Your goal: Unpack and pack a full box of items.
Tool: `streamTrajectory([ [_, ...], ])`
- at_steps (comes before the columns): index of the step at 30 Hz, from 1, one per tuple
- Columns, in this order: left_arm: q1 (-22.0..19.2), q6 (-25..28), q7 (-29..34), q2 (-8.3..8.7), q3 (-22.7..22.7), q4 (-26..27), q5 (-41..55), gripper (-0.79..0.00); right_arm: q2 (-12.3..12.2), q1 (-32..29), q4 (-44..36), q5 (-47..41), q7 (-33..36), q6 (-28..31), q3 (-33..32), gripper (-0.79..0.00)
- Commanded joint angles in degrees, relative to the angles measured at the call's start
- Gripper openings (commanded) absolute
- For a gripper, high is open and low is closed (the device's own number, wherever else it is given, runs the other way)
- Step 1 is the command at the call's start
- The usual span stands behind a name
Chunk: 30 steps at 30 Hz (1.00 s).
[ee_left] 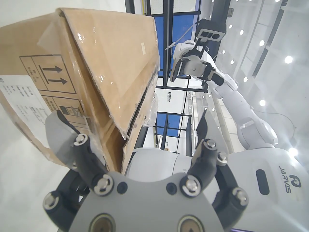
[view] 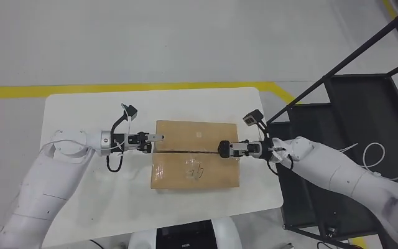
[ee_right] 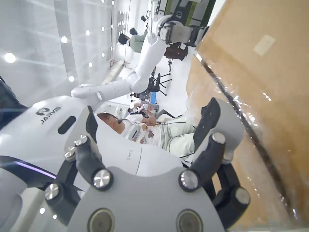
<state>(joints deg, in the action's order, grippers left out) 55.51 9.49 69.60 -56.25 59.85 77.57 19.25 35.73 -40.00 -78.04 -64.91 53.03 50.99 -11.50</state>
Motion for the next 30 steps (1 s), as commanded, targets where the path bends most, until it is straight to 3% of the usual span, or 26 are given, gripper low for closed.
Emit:
streamTrajectory([
  [1, 0.0, 0.0, 0.0, 0.00, 0.0, 0.0, 0.0, 0.000, 0.5, -0.8, 2.0, -2.3, 1.3, -1.6, -0.7, 0.000],
  [8, 0.0, 0.0, 0.0, 0.00, 0.0, 0.0, 0.0, 0.000, 3.2, -2.3, 5.9, -1.8, 4.0, -6.2, -2.3, 0.000],
  [14, 1.8, -0.1, -2.7, 0.20, 0.9, 1.8, -0.3, 0.000, 5.6, -3.4, 8.1, 1.5, 4.5, -5.7, -3.8, 0.000],
  [18, 2.7, -0.4, -2.9, 0.43, 1.6, 3.2, -0.7, 0.000, 6.8, -4.1, 5.0, 1.3, 4.4, -4.1, -5.8, 0.000],
  [22, 2.7, -0.6, -2.8, 0.41, 1.6, 3.6, -0.8, 0.000, 7.6, -4.8, 0.4, 1.0, 6.5, -6.2, -7.8, 0.000],
  [30, 3.6, -0.4, -3.2, 0.59, 2.4, 4.2, -1.2, 0.000, 11.6, -5.2, 5.4, 2.6, 6.9, -7.7, -9.0, 0.000],
])
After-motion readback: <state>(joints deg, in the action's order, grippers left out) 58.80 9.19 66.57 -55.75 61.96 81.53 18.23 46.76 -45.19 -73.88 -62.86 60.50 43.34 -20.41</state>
